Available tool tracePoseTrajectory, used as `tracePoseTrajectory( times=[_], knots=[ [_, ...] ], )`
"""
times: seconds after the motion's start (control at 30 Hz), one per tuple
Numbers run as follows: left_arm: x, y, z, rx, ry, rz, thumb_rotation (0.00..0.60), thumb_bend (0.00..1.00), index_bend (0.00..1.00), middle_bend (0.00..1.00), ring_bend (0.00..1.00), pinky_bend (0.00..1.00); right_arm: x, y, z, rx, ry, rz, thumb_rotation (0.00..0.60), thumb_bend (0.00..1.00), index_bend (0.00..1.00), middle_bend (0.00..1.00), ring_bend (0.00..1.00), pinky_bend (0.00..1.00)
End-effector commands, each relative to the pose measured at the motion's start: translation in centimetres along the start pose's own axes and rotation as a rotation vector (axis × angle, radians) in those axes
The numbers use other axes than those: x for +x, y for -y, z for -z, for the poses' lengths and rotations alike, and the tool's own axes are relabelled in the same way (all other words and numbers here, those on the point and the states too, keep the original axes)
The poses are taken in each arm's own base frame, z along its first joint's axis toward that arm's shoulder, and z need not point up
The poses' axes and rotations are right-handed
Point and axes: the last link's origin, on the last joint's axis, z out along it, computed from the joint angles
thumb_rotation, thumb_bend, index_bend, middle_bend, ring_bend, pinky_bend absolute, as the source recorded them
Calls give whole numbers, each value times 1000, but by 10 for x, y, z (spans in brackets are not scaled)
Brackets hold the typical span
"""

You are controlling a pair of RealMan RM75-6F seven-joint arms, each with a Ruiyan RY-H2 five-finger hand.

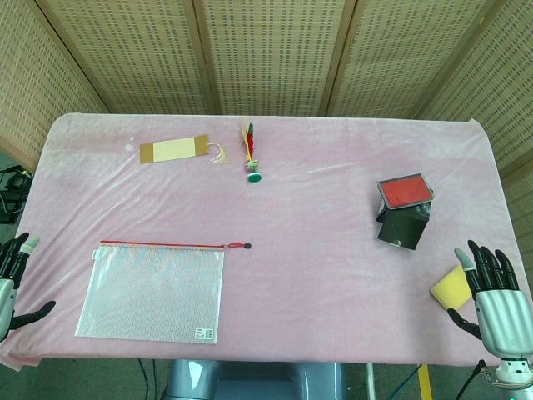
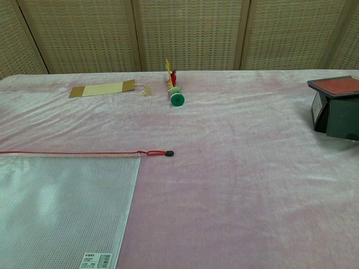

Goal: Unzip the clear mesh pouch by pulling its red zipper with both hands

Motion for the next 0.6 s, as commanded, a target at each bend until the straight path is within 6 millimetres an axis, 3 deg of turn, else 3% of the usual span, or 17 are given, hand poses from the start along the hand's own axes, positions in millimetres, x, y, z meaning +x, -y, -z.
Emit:
tracePoseTrajectory(
  times=[0.03, 0.2, 0.27, 0.33, 0.4, 0.5, 0.6],
  knots=[
    [0, 1, 0, 1, 1, -3, 600, 0, 0, 0, 0, 0, 0, 0, 0, -1, 0, -2, 600, 0, 0, 0, 0, 0],
    [-3, -2, -9, -6, 1, -22, 600, 0, 0, 0, 0, 0, 1, -1, -1, -2, 2, -16, 600, 0, 0, 0, 0, 0],
    [-4, -8, -17, -24, -1, -30, 600, 0, 0, 65, 48, 45, 1, -1, -1, -5, 4, -20, 600, 0, 0, 0, 0, 0],
    [-7, -24, -35, -84, 8, -32, 600, 0, 0, 329, 274, 247, 1, -2, -2, -10, 15, -15, 600, 0, 0, 0, 0, 0],
    [-8, -40, -53, -143, 7, -49, 600, 0, 0, 674, 597, 568, 0, -3, -4, -18, 21, -14, 600, 0, 0, 0, 0, 0],
    [-13, -71, -84, -231, 31, -60, 600, 0, 51, 909, 830, 865, -2, -4, -8, -29, 23, -7, 600, 0, 0, 0, 0, 0],
    [-20, -102, -114, -299, 100, -60, 600, 0, 163, 997, 928, 990, -4, -6, -11, -36, 28, 8, 600, 0, 0, 0, 0, 0]
  ],
)
